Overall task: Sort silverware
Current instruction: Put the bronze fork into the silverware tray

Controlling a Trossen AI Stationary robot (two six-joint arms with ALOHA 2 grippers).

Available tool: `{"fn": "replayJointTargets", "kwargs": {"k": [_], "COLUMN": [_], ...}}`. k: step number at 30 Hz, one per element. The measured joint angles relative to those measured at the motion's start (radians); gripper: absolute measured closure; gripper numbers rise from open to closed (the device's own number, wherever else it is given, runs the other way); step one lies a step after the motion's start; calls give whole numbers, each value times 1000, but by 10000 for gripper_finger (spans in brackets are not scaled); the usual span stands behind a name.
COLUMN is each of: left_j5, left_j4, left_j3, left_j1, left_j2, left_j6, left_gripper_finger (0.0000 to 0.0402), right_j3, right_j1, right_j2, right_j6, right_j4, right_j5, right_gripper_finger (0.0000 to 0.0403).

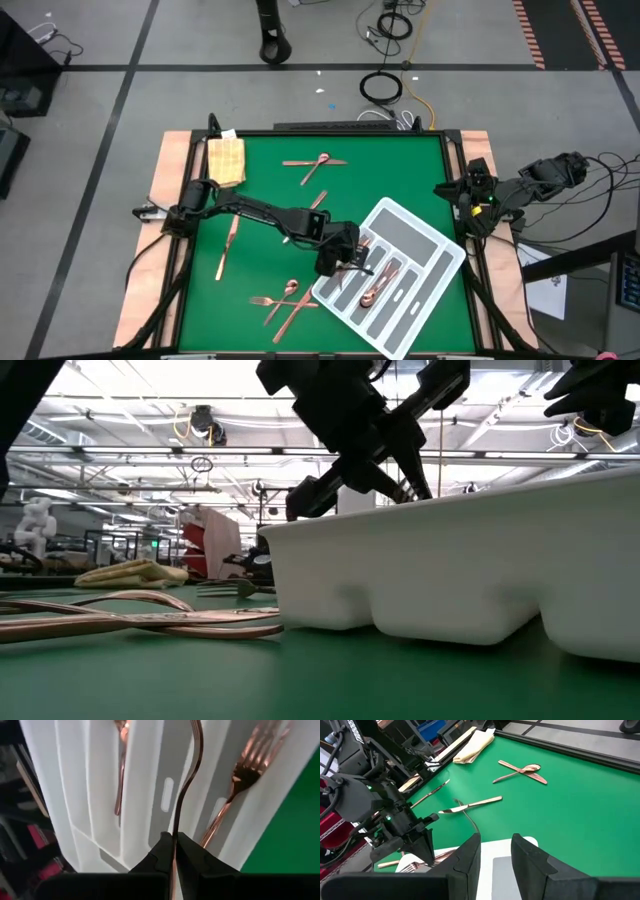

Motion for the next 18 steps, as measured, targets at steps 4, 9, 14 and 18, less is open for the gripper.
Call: {"fn": "replayJointTargets", "kwargs": {"k": [4, 9, 14, 18], "left_j5": [47, 60, 6, -4], "left_j4": [0, 0, 43, 199], "left_j3": [0, 0, -1, -1], "left_j1": [5, 5, 5, 5], "left_j2": [0, 0, 0, 0], "left_j6": [-69, -171, -175, -247], "left_gripper_finger": [384, 384, 384, 387], "right_j3": [0, 0, 0, -16], "right_j1": [0, 0, 0, 0], "right_j2": [0, 0, 18, 113], "right_j6": [0, 1, 91, 88], "right_j4": [0, 0, 2, 5], "right_j5": [0, 0, -10, -109], "right_gripper_finger": [305, 305, 305, 305]}}
